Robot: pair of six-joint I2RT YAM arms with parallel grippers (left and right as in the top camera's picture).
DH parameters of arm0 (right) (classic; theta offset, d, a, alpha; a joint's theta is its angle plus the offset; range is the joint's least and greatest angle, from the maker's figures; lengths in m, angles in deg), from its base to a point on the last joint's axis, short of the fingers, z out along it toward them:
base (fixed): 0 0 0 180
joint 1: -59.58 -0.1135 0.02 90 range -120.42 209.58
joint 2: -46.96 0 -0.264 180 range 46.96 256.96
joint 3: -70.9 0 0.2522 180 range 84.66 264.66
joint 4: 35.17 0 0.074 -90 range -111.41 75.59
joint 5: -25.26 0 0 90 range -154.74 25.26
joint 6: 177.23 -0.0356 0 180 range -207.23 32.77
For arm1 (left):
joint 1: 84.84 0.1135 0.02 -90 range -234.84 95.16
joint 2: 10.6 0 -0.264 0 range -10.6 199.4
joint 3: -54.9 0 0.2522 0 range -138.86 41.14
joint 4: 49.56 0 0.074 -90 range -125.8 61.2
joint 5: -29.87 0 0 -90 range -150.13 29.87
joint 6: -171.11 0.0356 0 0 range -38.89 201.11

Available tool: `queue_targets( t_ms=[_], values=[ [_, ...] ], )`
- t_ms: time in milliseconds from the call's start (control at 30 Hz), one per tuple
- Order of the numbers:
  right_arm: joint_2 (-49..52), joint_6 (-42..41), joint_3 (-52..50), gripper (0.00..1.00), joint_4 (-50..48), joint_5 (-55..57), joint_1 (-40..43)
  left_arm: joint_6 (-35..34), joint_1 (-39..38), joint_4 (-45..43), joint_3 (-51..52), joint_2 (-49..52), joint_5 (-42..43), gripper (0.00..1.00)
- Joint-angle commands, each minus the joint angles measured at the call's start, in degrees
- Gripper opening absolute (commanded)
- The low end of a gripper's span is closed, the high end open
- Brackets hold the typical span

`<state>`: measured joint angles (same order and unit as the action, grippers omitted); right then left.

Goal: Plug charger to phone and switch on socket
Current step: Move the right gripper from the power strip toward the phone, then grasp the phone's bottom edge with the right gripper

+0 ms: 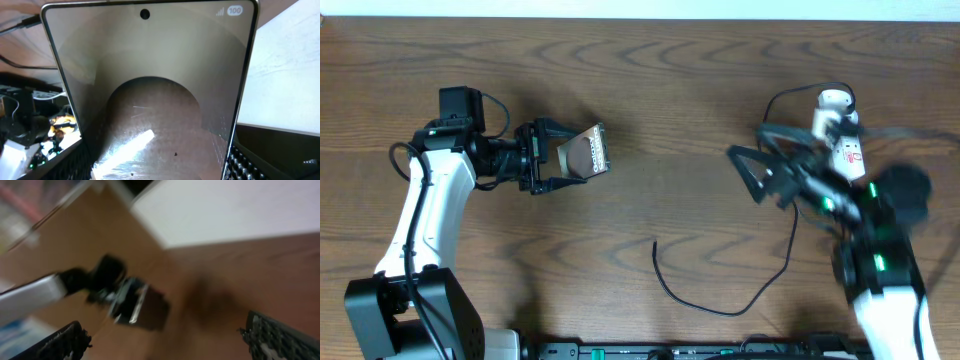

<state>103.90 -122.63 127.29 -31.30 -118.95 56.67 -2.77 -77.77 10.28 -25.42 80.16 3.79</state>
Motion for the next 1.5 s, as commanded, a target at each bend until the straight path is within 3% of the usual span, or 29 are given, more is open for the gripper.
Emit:
queue_targets(
  t_ms=[0,67,133,267,400,700,1167,1467],
  values=[
    [9.7,-6.67,1.95,0.99,-3.02,-15.67,-1.14,0.92,0.24,-0.07,-0.61,0.22,0.68,0.07],
    [15.54,-12.83,1.95,0.99,-8.07,-13.64,-2.27,0.9,0.24,-0.07,-0.61,0.22,-0.24,0.07],
    [21.03,-17.77,1.95,0.89,-12.94,-13.18,-3.8,0.9,0.24,-0.02,-0.61,0.24,-1.97,0.07],
    [29.83,-26.43,1.95,0.5,-20.02,-10.93,-6.93,0.92,0.24,0.0,-0.61,0.24,-3.17,0.07],
    [33.97,-28.68,1.95,0.56,-20.61,-6.88,-9.6,1.01,0.24,-0.02,-0.61,0.24,-4.66,0.07],
    [34.36,-23.89,1.95,0.53,-19.41,-5.09,-12.48,3.96,0.2,6.08,-0.61,0.24,-19.76,0.07],
    [34.36,-15.89,1.95,0.53,-14.05,-1.57,-19.76,4.33,-2.38,7.69,-0.61,0.24,-27.47,0.07],
    [34.36,-13.55,1.95,0.53,-11.21,0.39,-24.2,4.13,-5.95,7.65,-0.61,0.24,-27.8,0.07]
  ],
)
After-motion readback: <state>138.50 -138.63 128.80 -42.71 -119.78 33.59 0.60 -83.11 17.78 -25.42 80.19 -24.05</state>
